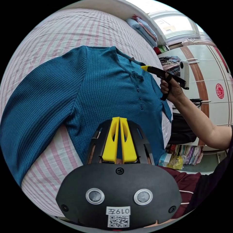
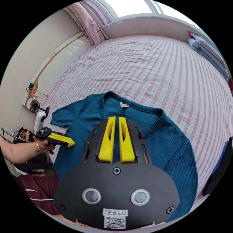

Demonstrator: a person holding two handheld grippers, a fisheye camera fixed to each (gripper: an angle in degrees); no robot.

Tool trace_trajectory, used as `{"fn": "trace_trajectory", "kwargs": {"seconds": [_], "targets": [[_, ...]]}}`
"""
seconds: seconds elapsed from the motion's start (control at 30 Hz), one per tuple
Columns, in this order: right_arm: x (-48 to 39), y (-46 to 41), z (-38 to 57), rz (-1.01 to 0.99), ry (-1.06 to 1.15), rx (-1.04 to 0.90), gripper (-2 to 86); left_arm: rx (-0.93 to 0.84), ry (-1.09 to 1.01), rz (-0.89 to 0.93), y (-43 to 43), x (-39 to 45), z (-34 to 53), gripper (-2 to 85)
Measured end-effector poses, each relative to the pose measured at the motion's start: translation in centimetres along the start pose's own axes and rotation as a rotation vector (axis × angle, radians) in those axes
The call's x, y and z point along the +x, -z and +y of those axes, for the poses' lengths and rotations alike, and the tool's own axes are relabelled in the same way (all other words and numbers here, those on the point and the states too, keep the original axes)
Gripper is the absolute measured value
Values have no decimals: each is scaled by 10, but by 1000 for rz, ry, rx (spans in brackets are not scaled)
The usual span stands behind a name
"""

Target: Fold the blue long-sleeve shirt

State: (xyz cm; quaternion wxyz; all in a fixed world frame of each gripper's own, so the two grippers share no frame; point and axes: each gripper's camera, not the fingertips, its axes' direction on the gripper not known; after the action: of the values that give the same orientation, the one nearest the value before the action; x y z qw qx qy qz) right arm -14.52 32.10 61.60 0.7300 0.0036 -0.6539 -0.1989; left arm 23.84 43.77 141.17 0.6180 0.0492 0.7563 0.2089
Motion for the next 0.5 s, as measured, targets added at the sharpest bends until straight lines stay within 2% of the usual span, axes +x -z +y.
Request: {"fn": "trace_trajectory", "kwargs": {"seconds": [0.2,0.5], "targets": [[-10,12,-6,56,-29,115,-8,23,-18,32,3,5,22,8],[-34,-38,10,134,81,-142,-10,28,19,65,1,-1,72,8]]}}
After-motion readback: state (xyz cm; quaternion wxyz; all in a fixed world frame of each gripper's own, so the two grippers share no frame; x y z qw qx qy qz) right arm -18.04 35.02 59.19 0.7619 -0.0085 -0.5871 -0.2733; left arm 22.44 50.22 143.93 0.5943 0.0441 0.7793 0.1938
